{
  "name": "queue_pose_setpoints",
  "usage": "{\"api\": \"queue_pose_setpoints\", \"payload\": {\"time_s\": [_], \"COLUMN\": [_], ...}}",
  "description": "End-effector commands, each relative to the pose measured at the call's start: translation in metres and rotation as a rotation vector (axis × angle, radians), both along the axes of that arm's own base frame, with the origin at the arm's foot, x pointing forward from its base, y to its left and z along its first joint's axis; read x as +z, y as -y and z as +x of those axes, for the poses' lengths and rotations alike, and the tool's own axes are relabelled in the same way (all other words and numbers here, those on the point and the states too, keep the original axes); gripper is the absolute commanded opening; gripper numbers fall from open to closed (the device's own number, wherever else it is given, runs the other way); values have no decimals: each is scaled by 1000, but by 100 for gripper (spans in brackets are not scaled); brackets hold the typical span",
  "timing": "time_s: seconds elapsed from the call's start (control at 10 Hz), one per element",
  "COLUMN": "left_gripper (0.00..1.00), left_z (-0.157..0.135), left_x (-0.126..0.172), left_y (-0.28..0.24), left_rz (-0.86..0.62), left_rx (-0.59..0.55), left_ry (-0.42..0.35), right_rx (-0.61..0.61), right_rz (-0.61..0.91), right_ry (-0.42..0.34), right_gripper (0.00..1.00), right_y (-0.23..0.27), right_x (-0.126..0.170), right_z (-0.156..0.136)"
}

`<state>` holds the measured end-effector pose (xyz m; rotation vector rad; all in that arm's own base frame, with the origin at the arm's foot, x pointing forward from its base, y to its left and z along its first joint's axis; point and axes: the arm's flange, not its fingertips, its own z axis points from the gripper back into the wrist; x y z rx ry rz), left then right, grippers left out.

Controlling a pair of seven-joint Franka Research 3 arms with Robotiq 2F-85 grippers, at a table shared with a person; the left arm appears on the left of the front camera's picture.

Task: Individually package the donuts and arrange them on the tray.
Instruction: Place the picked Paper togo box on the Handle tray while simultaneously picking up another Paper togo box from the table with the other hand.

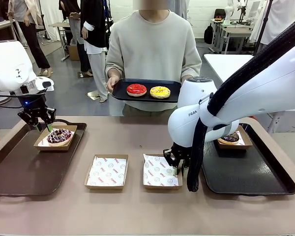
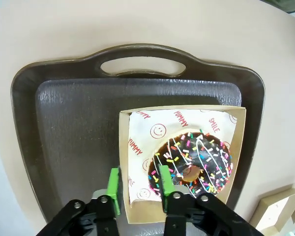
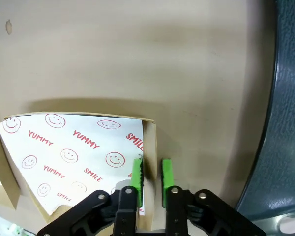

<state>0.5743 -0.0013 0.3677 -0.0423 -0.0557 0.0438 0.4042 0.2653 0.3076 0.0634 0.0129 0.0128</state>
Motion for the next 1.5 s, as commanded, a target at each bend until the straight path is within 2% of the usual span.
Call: {"api": "queue_pose_setpoints", "payload": {"time_s": [0.0,0.2,0.7,0.9,1.0,1.1,1.4], "left_gripper": [80,100,100,100,100,100,100], "left_z": [5,4,-3,-13,-26,-45,-122], "left_x": [1,1,6,15,24,39,81], "left_y": [0,-1,-5,-7,-9,-15,-48], "left_rz": [-18,-22,-37,-100,-175,-288,-554], "left_rx": [7,6,3,-9,-27,-40,-111], "left_ry": [-1,-3,1,-5,-2,3,83], "right_rx": [-39,-49,-54,-61,-56,-57,-61], "right_rz": [-11,-13,-22,-30,-33,-23,-39], "right_ry": [28,28,36,26,-4,16,66], "right_gripper": [0,0,0,0,0,0,0], "right_y": [-5,-3,-5,-5,-2,3,22], "right_x": [-10,-11,-10,-1,10,32,113], "right_z": [-5,-4,-4,-4,-3,-1,2]}}
